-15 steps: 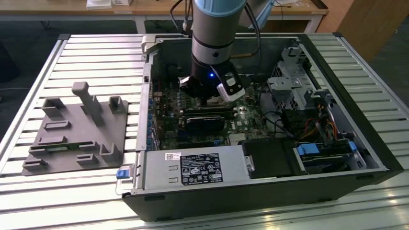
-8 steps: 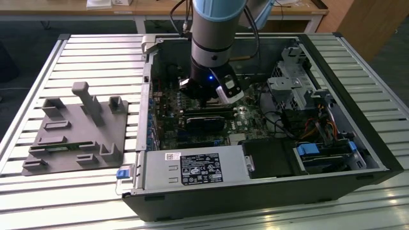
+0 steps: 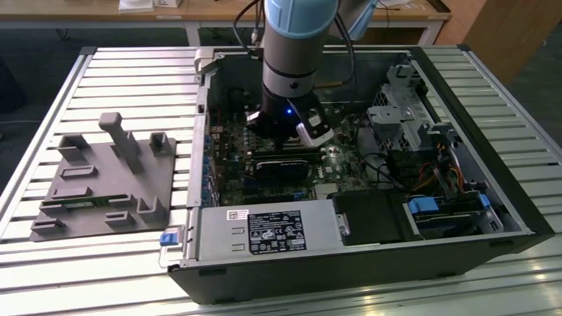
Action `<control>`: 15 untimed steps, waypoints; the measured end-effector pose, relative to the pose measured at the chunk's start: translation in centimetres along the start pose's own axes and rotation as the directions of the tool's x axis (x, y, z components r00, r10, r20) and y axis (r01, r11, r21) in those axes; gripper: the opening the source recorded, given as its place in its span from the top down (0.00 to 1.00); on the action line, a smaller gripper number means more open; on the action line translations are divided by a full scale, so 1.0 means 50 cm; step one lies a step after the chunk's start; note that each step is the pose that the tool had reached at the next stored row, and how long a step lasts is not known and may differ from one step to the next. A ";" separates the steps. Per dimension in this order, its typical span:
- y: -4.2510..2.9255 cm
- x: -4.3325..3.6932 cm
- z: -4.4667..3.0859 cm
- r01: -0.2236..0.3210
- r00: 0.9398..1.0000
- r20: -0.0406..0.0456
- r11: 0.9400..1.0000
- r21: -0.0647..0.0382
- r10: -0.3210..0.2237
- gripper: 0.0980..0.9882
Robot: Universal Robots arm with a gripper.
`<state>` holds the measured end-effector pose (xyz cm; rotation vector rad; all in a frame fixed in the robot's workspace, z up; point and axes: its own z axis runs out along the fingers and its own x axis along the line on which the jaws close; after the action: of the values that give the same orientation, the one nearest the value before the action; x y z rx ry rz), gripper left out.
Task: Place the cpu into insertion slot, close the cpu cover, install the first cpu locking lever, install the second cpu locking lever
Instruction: 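Install the second cpu locking lever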
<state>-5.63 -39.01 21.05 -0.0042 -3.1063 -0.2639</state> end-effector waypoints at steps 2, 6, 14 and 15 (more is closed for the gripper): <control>-0.005 0.001 -0.001 0.000 1.000 0.000 1.000 -0.018 0.000 0.98; -0.020 0.004 -0.003 0.001 1.000 0.000 1.000 -0.032 -0.001 0.98; -0.027 0.021 0.006 0.001 1.000 0.000 0.999 -0.050 -0.001 0.98; -0.027 0.022 0.008 0.001 1.000 0.000 0.999 -0.053 -0.001 0.98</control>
<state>-6.76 -40.30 20.48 -0.0033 -3.0983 -0.3469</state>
